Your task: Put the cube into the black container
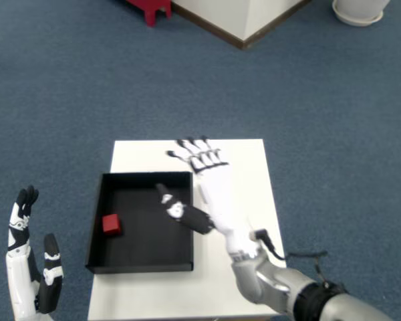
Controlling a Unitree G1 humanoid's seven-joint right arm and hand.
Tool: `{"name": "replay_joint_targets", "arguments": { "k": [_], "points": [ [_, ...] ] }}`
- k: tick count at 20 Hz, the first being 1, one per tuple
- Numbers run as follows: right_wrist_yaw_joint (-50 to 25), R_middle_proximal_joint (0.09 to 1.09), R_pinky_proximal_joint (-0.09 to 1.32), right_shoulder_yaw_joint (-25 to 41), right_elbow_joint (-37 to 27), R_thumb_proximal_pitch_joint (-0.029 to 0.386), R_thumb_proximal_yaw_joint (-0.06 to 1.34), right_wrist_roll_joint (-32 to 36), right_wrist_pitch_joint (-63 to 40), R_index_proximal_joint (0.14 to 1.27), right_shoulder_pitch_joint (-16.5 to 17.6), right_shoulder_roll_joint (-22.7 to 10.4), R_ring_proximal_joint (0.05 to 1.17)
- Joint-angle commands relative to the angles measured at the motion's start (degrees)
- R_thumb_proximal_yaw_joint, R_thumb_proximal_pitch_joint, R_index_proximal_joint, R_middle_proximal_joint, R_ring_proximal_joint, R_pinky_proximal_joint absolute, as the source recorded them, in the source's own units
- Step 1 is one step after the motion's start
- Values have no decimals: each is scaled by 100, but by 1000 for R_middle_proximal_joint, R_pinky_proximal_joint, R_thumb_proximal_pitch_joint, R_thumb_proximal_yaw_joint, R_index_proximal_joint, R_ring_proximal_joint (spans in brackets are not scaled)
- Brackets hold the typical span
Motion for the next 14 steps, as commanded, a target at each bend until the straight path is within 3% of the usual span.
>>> {"name": "replay_joint_targets", "arguments": {
  "k": [1,3,6,9,14],
  "points": [
    [-431,271,56,-333,-185,137,529,357,-1224,455,18,-225,243],
    [-510,270,83,-473,-296,162,484,671,-2095,456,261,-503,251],
    [-564,263,75,-548,-304,254,359,824,-2990,449,529,-1117,245],
    [-514,266,70,-541,-182,279,258,1152,-3747,403,869,-1566,245],
    [-23,269,80,-356,898,322,183,1768,-4628,330,1153,-1567,258]
  ]
}}
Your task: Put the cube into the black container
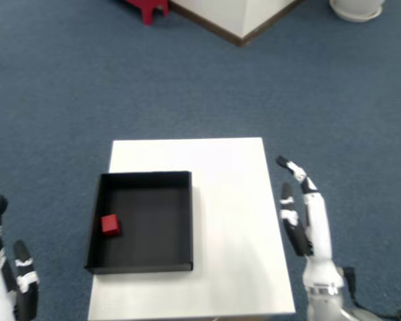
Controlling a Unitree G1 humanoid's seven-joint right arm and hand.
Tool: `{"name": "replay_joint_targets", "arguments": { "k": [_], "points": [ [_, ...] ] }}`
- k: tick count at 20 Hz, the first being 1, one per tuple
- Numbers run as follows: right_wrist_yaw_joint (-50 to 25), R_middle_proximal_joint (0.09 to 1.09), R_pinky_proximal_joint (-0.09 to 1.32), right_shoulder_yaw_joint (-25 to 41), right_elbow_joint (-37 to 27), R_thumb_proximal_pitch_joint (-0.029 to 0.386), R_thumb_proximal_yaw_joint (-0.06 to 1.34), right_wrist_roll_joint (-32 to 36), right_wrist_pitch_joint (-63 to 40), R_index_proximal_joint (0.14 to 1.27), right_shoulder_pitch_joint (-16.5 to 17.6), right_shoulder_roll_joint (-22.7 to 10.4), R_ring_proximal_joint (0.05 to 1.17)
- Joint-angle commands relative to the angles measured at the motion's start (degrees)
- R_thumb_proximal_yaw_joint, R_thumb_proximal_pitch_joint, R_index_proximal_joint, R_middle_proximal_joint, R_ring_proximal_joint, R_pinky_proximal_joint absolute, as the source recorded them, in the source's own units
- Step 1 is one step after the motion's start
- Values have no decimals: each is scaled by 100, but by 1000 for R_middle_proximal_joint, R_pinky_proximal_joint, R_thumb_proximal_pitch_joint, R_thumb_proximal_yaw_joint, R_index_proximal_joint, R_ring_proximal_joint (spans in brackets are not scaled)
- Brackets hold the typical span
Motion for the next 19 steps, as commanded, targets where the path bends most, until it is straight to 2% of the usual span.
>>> {"name": "replay_joint_targets", "arguments": {
  "k": [1,4,11,19],
  "points": [
    [178,269,87,-57,297,323,167,283,-702,322,-105,-54,260],
    [310,270,121,-22,725,328,128,423,-1024,308,-17,72,268],
    [568,271,113,14,1622,335,46,860,-1375,290,425,367,272],
    [1032,269,67,0,2002,339,5,1396,-1660,283,607,576,269]
  ]
}}
